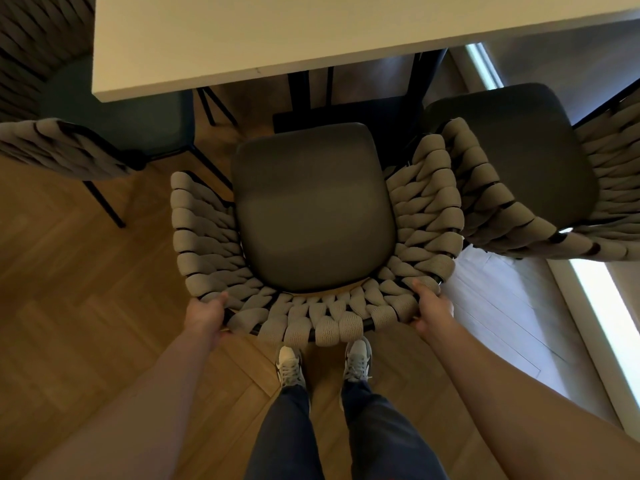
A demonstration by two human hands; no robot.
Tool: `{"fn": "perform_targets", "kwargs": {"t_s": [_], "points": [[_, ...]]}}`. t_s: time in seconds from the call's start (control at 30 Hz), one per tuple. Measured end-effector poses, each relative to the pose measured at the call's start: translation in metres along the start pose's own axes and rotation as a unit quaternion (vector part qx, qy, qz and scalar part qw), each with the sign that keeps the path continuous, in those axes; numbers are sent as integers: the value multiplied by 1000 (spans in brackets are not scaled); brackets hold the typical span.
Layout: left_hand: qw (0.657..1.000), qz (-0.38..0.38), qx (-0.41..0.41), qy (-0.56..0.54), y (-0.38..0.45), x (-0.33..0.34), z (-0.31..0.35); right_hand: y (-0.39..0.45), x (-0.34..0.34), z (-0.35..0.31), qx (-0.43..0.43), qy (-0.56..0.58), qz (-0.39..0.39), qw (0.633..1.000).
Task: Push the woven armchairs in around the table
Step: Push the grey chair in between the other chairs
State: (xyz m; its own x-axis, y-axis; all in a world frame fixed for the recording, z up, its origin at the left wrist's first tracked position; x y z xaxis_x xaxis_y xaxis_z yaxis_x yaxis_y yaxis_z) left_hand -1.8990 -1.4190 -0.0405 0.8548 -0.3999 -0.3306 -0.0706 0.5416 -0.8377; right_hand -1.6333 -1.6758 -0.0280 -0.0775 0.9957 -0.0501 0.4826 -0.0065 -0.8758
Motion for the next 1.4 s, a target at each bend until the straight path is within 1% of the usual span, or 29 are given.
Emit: {"fn": "perform_targets", "kwargs": {"t_s": [0.3,0.43,0.63,1.0,1.4], "points": [[1000,11,2,14,11,7,29,10,19,-21,-5,-3,-8,1000],[1000,13,3,14,15,6,38,13,26,-23,0,-8,0,1000],[1000,9,2,15,16,3,39,15,28,-19,0,-9,8,1000],[1000,1,11,23,13,4,36,17,24,-18,6,5,-8,1000],[999,16,8,47,13,4,36,22,21,-16,9,15,-21,1000]]}}
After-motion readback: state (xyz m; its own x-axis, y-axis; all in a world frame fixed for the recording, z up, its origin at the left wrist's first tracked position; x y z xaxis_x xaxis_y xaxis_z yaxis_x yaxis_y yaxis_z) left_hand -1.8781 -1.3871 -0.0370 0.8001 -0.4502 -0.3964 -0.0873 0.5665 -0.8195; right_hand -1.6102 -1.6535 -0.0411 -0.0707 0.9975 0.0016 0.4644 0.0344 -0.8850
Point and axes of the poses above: each hand's wrist, its own y-axis towards the middle knuckle, its own x-axis out of the palm, z = x × y, the point moved 1 cm from there along y, towards the middle knuckle, and after that the axes turned 4 degrees about -z, right-handed, at the moved point
